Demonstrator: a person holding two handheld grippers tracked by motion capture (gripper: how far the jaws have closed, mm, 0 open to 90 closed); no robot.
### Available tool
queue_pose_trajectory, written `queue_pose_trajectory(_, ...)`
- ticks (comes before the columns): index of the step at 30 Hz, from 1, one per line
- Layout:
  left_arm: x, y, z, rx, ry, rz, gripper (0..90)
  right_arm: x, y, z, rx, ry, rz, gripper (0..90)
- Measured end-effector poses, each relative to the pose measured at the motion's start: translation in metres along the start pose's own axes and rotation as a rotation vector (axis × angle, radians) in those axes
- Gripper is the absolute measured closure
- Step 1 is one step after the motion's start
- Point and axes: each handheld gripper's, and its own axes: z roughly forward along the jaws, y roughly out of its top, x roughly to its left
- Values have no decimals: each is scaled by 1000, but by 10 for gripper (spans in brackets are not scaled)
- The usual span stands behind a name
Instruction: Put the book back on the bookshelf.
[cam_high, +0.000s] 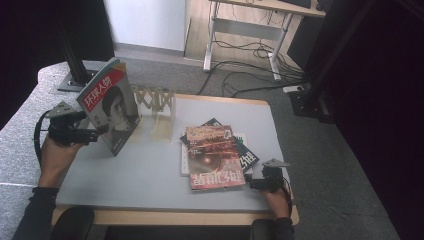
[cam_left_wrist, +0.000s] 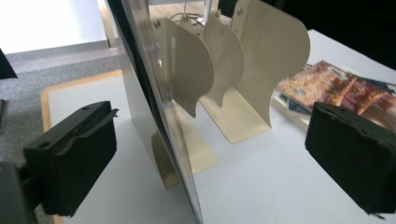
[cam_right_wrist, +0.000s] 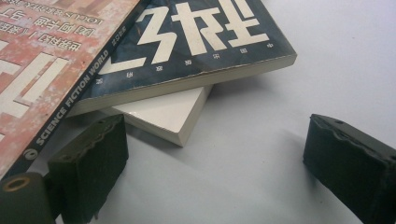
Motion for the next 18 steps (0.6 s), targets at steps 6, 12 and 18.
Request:
queue_pose_trajectory(6, -8, -19, 6, 1, -38, 5, 0, 0, 0, 0, -1, -1, 3, 60)
queue_pose_trajectory(12, -14, -35, 13, 1, -70, 9, 0, 0, 0, 0, -1, -1, 3, 60)
queue_pose_trajectory(18, -21, -52, 20, 19, -59, 25, 0, 0, 0, 0, -1, -1, 3, 60)
